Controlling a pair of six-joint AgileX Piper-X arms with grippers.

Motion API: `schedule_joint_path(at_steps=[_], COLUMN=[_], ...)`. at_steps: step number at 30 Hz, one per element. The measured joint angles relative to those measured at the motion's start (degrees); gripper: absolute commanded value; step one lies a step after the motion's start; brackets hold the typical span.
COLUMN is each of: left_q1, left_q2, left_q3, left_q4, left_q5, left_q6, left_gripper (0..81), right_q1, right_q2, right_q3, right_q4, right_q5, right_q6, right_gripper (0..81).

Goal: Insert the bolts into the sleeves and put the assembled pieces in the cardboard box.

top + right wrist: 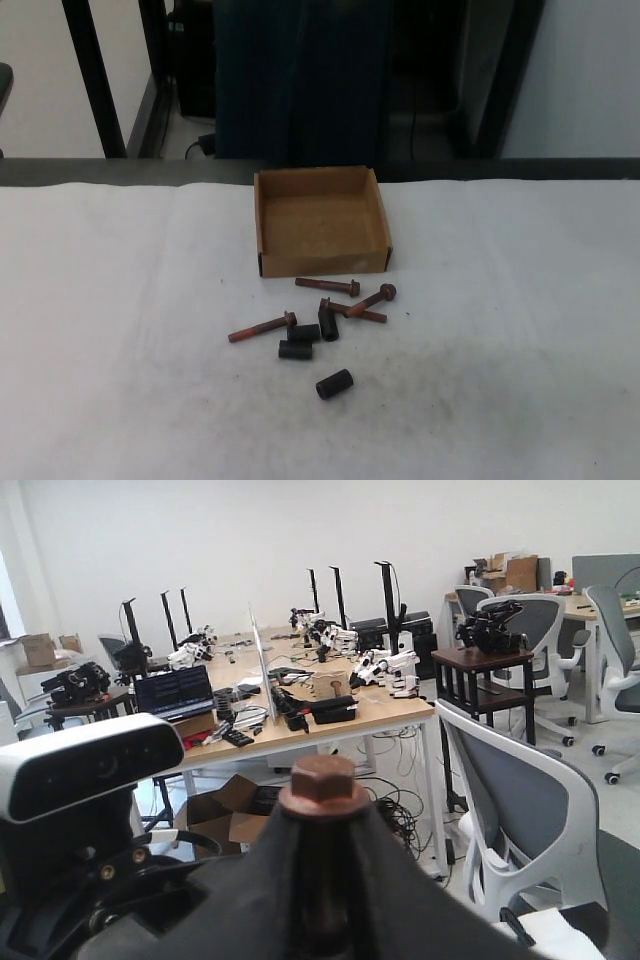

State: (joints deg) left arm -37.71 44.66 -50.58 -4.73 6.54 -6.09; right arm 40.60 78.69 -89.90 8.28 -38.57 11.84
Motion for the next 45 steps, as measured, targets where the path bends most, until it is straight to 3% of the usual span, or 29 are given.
schedule_joint_path(at_steps=[5, 10, 12, 23, 29, 45], left_q1=[0.00, 0.00, 0.00, 0.00, 0.00, 0.00], left_q2=[0.00, 0.00, 0.00, 0.00, 0.00, 0.87], left_q3=[0.00, 0.00, 0.00, 0.00, 0.00, 0.00], left_q4=[0.00, 0.00, 0.00, -0.39, 1.68, 7.05], left_q5=[0.00, 0.00, 0.00, 0.00, 0.32, -1.04], left_q6=[-0.08, -0.08, -0.08, -0.08, -0.08, 6.86], left_gripper=[0.8, 0.8, 0.8, 0.8, 0.8, 0.8], right_q1=[0.00, 0.00, 0.00, 0.00, 0.00, 0.00], right_q2=[0.00, 0.00, 0.00, 0.00, 0.00, 0.00], right_q3=[0.00, 0.00, 0.00, 0.00, 0.00, 0.00], right_q4=[0.00, 0.00, 0.16, -0.23, -2.87, -3.57], right_q5=[0.00, 0.00, -0.07, -0.07, -0.07, -0.19], right_q6=[0.20, 0.43, 1.06, 1.52, 3.44, 4.67], right_gripper=[3.9, 28.3, 34.4, 36.9, 63.8, 60.1])
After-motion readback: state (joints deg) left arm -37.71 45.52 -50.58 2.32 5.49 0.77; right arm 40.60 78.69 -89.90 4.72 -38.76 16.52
